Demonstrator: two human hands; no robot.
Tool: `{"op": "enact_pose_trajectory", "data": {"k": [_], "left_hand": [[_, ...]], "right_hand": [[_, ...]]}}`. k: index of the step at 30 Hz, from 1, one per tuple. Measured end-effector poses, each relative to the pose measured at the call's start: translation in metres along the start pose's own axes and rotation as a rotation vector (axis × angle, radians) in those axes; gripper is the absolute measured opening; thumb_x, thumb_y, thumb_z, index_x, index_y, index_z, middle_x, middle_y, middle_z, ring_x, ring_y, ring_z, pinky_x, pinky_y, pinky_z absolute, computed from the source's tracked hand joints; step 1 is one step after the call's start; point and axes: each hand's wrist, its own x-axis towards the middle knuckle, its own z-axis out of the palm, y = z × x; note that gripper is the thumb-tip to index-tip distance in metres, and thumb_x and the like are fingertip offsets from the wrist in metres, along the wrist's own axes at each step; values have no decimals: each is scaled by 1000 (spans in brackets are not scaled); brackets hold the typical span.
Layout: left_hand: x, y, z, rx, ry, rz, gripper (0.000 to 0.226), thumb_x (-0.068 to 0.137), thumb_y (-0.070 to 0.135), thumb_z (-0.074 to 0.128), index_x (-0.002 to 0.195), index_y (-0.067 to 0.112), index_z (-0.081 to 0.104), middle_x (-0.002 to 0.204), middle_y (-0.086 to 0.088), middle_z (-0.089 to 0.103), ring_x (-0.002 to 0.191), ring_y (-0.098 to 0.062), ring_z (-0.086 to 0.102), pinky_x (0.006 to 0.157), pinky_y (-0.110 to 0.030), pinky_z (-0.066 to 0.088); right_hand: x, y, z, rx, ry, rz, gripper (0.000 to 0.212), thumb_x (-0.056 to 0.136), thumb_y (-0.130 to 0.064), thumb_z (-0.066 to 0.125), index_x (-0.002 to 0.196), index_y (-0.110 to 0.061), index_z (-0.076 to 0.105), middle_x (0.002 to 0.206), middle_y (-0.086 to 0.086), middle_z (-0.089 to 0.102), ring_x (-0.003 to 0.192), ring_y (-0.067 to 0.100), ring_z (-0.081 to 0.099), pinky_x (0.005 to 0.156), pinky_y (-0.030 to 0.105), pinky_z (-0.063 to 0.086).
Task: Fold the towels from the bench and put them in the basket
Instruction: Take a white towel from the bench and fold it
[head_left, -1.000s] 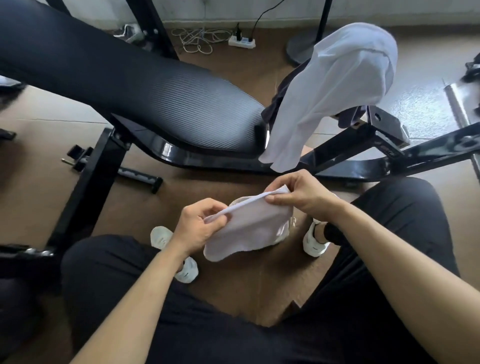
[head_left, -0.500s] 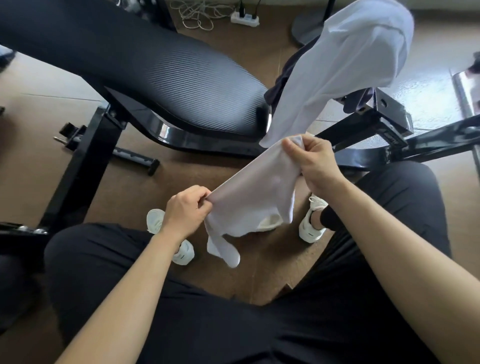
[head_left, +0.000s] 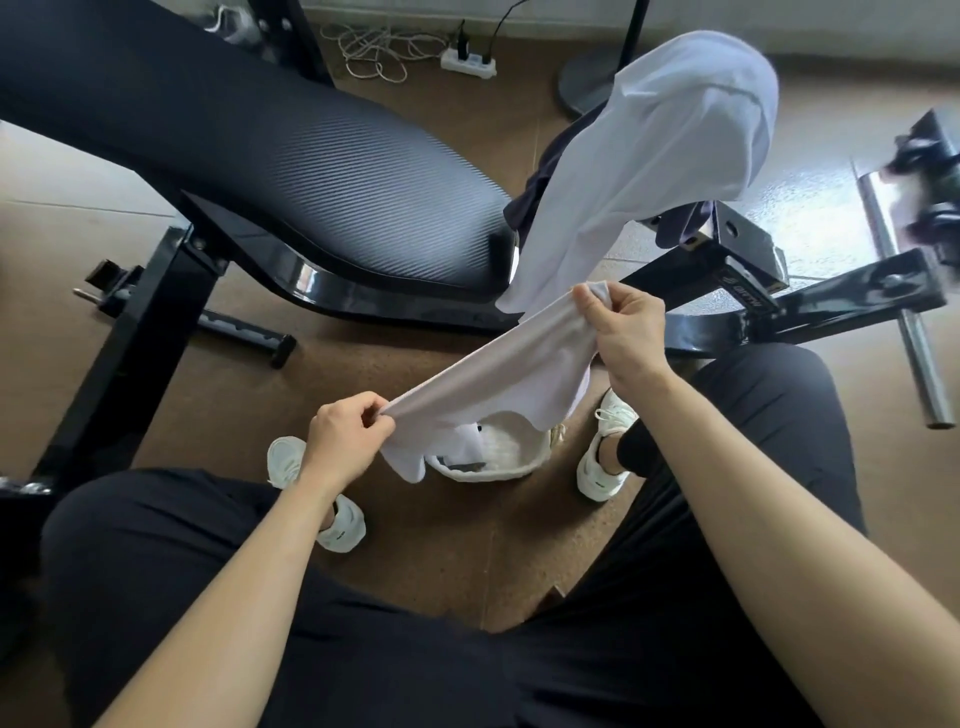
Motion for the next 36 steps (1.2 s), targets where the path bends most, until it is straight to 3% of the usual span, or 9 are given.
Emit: {"op": "enact_pose_trajectory", "data": {"k": [2,5,10,13,17,19,22,28,36], "left_hand": [[4,-1,-2,-235,-6,-57,17,98,17,58,103,21,73,96,2,70,92,-19,63,67,-26,45],[2,5,-8,-545,-29,-73,19,102,18,56,101,21,75,101,-1,73,100,-19,65,81,-32,48],[-11,24,-10,-614,-44,18,18,101,19,59,94,25,74,94,3,72,95,-12,63,79,-26,46],[-17,33,-9,-572,-113,120,15,100,20,62,97,22,76,92,7,73,91,-4,65,77,-17,47],[-23,41,-10,-541,-183,226,13,99,23,64,102,22,76,94,6,73,92,-9,66,74,-15,51],[-24,42,-9,-489,-177,245,13,98,26,65,103,24,77,96,9,73,96,-10,66,75,-15,51],[-23,37,-8,-355,-69,298,11,93,19,71,99,27,77,95,13,73,94,-6,67,74,-15,53],[-15,25,-6,-84,132,473,18,83,18,77,100,22,81,88,5,78,78,-11,71,72,-33,63],[-7,14,-1,-75,60,290,22,86,14,73,106,19,81,99,2,79,90,-15,73,82,-41,63]], "right_hand": [[2,3,-1,-96,11,9,39,94,-21,69,78,12,58,69,10,45,68,23,43,64,36,43],[-2,2,1,-264,-54,2,10,94,-18,69,93,-14,78,86,1,69,82,9,60,78,25,51],[-26,-8,21,-471,-263,-89,37,90,-17,73,126,-25,69,80,-18,57,74,-2,55,73,13,41],[-48,-5,37,-407,-578,-112,58,86,-9,75,139,-27,60,62,-13,52,60,-1,47,66,18,43],[-66,4,58,-473,-820,-165,40,89,-26,77,128,-29,68,86,-13,70,80,2,63,76,27,55],[-65,5,62,-530,-812,-178,23,90,-36,75,110,-26,74,91,-6,73,84,6,65,77,34,56],[-61,-1,58,-578,-777,-182,18,89,-37,76,93,-20,74,74,-4,68,66,6,58,61,31,49],[-60,-13,45,-547,-770,-182,10,90,-31,76,86,-23,72,63,-23,61,62,-2,57,58,13,42],[-31,-18,9,-489,-460,-140,10,90,-31,76,90,-21,74,75,-5,70,67,3,62,66,22,52]]}}
